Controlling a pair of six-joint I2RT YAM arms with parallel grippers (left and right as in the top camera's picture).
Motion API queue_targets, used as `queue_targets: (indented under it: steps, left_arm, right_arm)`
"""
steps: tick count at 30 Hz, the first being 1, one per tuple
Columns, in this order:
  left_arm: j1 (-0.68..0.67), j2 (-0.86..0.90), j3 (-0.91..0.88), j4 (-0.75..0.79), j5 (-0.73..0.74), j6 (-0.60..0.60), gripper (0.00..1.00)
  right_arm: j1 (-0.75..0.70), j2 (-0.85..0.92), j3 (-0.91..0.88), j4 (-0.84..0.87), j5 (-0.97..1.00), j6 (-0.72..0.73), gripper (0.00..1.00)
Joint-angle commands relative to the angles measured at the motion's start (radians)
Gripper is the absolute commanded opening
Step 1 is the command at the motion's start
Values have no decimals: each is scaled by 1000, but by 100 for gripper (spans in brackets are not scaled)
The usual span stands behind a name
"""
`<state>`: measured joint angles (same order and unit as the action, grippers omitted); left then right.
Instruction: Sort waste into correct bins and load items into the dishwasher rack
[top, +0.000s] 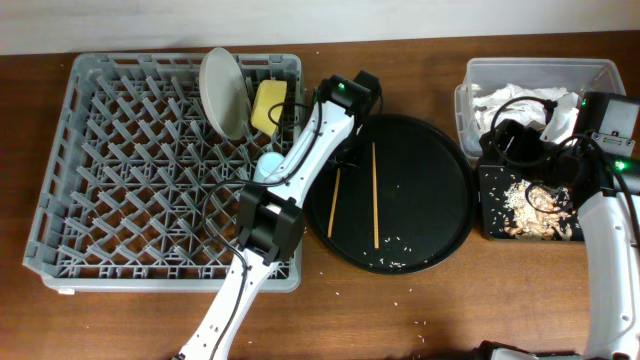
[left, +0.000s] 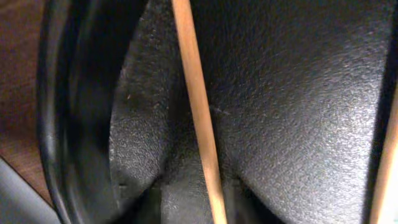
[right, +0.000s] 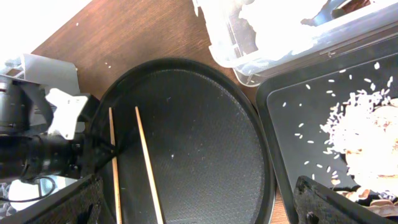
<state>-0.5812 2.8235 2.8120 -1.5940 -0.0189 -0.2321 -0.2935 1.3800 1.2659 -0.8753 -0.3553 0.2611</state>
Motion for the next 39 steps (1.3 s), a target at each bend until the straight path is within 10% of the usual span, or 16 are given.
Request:
queue_targets:
  steps: [1, 9, 17, 24, 29, 33, 35, 39]
  left_arm:
    - [2, 42, 1, 3, 5, -3, 10]
    - [2, 41, 141, -66, 4, -3, 0]
    - [83, -385, 290, -94, -15, 119, 1]
    - [247, -901, -562, -68, -161, 31, 1]
    - [344, -924, -1097, 335, -161, 137, 0]
    - [362, -924, -1298, 591, -162, 137, 1]
    - [361, -924, -1316, 617, -162, 136, 32]
    - [337, -928, -1122, 519, -157, 108, 41]
  right_arm:
    - [-2, 3, 0, 0, 13, -3, 98]
    - [-2, 3, 0, 0, 13, -3, 99]
    - [-2, 3, 0, 0, 13, -3, 98]
    - [-2, 3, 0, 0, 13, -3, 99]
    - [-2, 3, 0, 0, 13, -3, 98]
    - [-2, 3, 0, 0, 13, -3, 98]
    - [-2, 3, 0, 0, 13, -3, 98]
    - [-2, 3, 0, 0, 13, -3, 98]
